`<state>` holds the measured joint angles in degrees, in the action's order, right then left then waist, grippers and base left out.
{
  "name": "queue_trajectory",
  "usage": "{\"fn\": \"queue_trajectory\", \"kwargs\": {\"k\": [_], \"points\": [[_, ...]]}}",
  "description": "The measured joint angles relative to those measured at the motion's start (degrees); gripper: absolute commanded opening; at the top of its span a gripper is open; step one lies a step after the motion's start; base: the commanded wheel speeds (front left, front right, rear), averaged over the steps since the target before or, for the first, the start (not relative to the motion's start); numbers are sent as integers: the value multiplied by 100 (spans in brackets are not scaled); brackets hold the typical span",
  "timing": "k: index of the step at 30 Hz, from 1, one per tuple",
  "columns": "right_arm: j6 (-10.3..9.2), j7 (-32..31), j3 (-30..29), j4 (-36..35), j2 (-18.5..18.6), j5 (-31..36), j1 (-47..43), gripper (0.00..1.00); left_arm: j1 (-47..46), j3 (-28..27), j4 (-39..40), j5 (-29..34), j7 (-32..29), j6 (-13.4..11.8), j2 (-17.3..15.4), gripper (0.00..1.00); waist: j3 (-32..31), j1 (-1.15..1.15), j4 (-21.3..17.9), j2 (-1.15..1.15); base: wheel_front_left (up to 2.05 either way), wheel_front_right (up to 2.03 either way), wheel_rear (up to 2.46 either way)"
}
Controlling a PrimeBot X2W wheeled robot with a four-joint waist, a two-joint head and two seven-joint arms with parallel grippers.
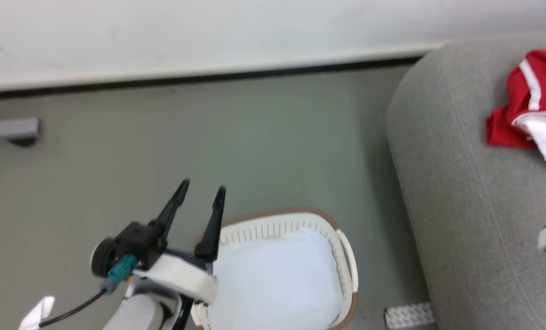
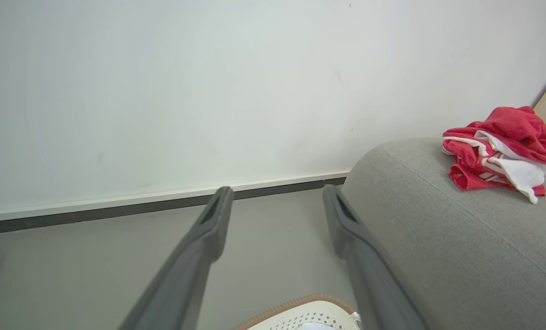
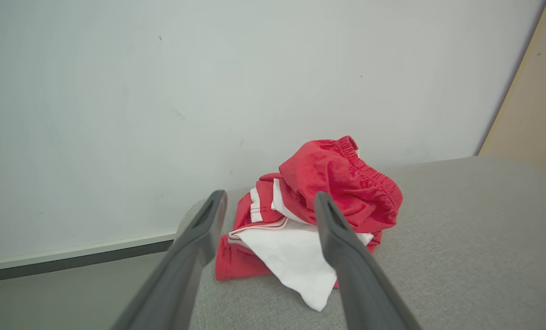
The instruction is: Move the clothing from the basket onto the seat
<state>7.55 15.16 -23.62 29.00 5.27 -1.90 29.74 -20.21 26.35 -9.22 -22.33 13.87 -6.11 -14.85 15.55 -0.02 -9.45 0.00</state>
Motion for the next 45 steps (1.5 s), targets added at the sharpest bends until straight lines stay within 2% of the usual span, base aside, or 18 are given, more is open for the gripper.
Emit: {"fn": "queue_trajectory", "kwargs": {"k": [4,12,16,20,24,29,44,45], "points": [[0,-1,454,-661,-133,-92,-818,100,456,-260,-219,-20,87,-202,-51,100,-515,-1,100,0,0,0,0],[0,1,1452,-1571,-229,-65,-2219,100,1407,-854,-347,63,124,-286,21,100,-1340,-1,399,0,0,0,0],[0,2,1887,-1724,-245,-225,-2668,100,1680,-1117,-341,303,126,-242,137,100,-1557,-1,605,0,0,0,0],[0,1,2068,-1633,-242,-325,-2992,100,1823,-1323,-397,489,126,-179,237,100,-1717,0,759,0,0,0,0],[0,1,2080,-1522,-246,-433,-3116,100,1944,-1477,-443,678,126,-38,335,100,-1817,0,843,0,0,0,0],[0,1,1986,-1415,-244,-503,-3110,100,1968,-1508,-527,756,126,309,412,100,-1816,1,843,0,0,0,0],[0,1,2033,-1296,-246,-533,-3008,100,1959,-1862,-680,1006,126,737,686,100,-1716,2,729,0,0,0,0],[1,2,2036,-1280,-248,-536,-3012,0,1962,-1864,-706,1007,126,759,695,0,-1712,2,722,0,0,0,0]]}}
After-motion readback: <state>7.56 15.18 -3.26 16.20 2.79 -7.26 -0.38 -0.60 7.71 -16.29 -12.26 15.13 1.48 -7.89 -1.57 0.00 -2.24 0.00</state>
